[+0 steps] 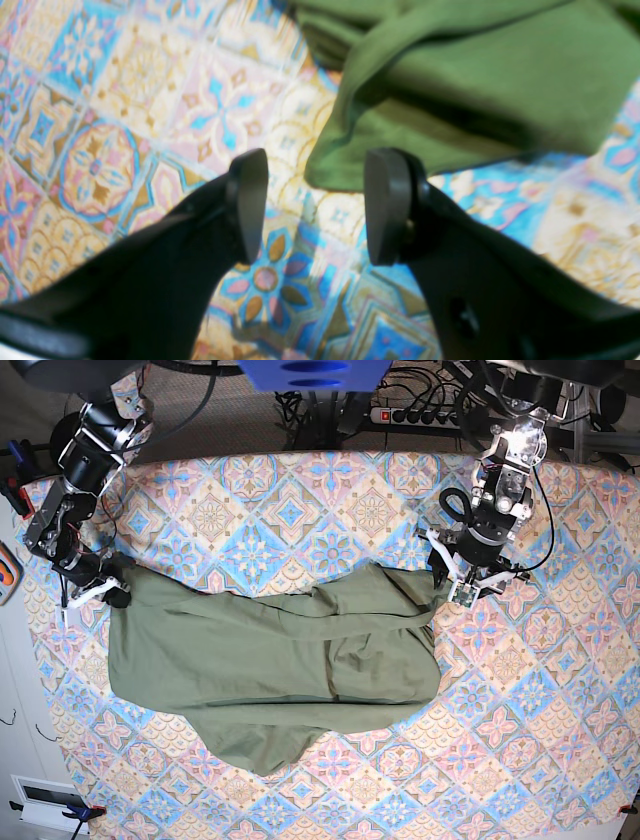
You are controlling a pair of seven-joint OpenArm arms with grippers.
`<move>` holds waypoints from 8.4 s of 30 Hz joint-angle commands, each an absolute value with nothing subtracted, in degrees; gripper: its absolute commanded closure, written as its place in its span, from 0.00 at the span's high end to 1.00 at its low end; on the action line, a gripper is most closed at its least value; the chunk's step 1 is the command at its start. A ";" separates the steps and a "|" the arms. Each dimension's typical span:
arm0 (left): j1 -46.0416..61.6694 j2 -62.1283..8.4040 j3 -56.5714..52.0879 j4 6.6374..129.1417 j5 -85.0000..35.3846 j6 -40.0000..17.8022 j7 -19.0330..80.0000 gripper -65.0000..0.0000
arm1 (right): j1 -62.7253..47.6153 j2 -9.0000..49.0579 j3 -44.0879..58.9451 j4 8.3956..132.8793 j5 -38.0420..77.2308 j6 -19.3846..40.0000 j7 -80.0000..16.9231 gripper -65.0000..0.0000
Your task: Layout the t-shirt on the table in an organized manner, then fold the t-shirt properly
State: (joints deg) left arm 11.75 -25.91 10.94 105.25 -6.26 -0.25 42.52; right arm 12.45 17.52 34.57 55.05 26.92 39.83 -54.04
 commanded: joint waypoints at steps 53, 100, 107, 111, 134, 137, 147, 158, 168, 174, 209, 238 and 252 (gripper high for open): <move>-6.73 -22.64 17.98 81.89 -12.97 0.04 41.36 0.00 | 13.14 18.42 34.33 62.99 26.68 40.00 -54.64 0.03; -30.46 -36.44 -2.15 117.23 -13.41 0.13 41.98 0.00 | 33.27 37.58 34.77 91.21 41.36 40.00 -68.44 0.03; -38.29 -36.09 -1.80 117.23 -13.41 0.13 41.98 0.00 | 40.48 41.45 34.24 91.12 41.45 40.00 -68.53 0.03; -38.37 -36.00 -0.31 117.23 -13.41 0.13 42.07 0.00 | 41.45 41.63 29.32 90.68 41.45 40.00 -69.41 0.03; -40.22 -32.57 9.27 117.23 -12.88 0.13 45.58 0.00 | 19.74 20.97 8.13 91.47 40.92 40.00 -70.02 0.14; -40.31 -30.46 9.36 117.23 -12.88 0.04 45.58 0.00 | 19.82 18.33 7.34 91.47 40.84 40.00 -70.02 0.21; -50.33 -15.78 27.82 107.56 -8.31 0.04 45.14 0.00 | 17.10 20.26 23.16 90.77 41.10 40.00 -70.46 0.22; -70.64 1.71 21.05 100.70 -7.34 0.04 45.58 0.00 | 11.56 21.41 30.81 91.21 41.27 40.00 -70.02 0.22; -60.09 -18.15 14.37 110.46 -10.51 0.04 49.19 0.00 | 11.47 21.32 30.37 91.30 41.27 40.00 -70.02 0.22; -42.95 -29.93 14.11 117.58 -14.11 0.04 49.19 0.00 | 11.47 21.14 26.33 90.86 41.01 40.00 -70.02 0.23; -17.63 -33.63 11.38 118.64 -10.15 0.04 45.05 0.00 | 8.40 15.78 11.91 80.22 41.01 40.00 -69.85 0.43; -17.71 -33.63 11.38 118.99 -10.15 0.04 45.05 0.00 | 11.21 11.38 11.91 75.30 41.27 40.00 -65.98 0.57; -17.63 -33.63 11.38 118.99 -10.15 0.04 45.05 0.00 | 11.56 9.80 12.18 75.30 41.01 40.00 -65.80 0.09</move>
